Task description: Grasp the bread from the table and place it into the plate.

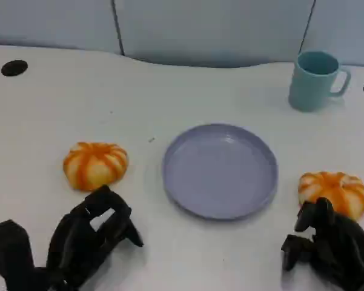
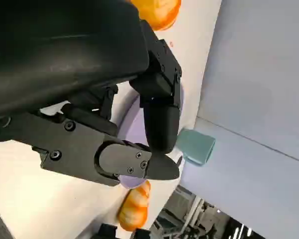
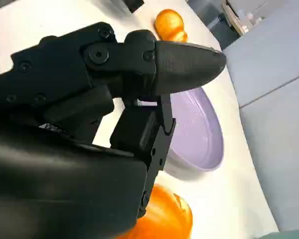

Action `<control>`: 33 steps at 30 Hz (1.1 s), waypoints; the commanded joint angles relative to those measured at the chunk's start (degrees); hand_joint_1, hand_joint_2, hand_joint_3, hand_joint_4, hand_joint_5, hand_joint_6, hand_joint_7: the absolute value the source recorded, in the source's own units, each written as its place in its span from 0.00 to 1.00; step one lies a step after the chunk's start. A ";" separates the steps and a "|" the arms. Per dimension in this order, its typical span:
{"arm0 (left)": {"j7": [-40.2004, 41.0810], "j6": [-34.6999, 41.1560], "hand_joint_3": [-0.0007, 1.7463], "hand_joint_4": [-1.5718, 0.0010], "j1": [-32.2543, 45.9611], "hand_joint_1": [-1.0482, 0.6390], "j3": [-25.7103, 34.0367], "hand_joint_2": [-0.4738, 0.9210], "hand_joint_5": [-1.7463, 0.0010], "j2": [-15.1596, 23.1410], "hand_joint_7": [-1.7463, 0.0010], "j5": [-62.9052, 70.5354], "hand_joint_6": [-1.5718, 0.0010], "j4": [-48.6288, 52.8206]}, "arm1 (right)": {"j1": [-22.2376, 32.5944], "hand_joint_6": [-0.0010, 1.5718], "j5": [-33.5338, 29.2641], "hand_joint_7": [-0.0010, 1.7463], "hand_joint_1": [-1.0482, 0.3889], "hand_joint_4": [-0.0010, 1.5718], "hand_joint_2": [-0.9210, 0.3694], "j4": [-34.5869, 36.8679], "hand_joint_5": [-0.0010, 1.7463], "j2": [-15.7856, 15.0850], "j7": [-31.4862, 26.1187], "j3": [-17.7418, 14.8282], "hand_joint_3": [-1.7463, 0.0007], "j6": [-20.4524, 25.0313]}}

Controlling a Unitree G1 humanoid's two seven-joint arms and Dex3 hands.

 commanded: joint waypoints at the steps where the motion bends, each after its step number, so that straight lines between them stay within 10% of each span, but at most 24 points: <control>1: 0.52 -0.63 0.13 0.57 0.65 0.27 0.00 1.00 0.00 0.60 0.15 -0.12 0.65 -0.93 | 1.16 0.77 -0.53 0.69 0.41 0.85 0.00 0.11 0.71 -0.63 -0.59 0.06 0.69 0.89; 33: -1.96 -3.26 0.13 0.61 -1.96 0.27 0.00 1.00 0.01 3.06 0.18 0.60 0.66 2.43 | 1.01 0.76 -0.40 0.69 0.42 0.83 0.00 0.67 0.73 -0.17 -0.61 0.22 0.69 0.19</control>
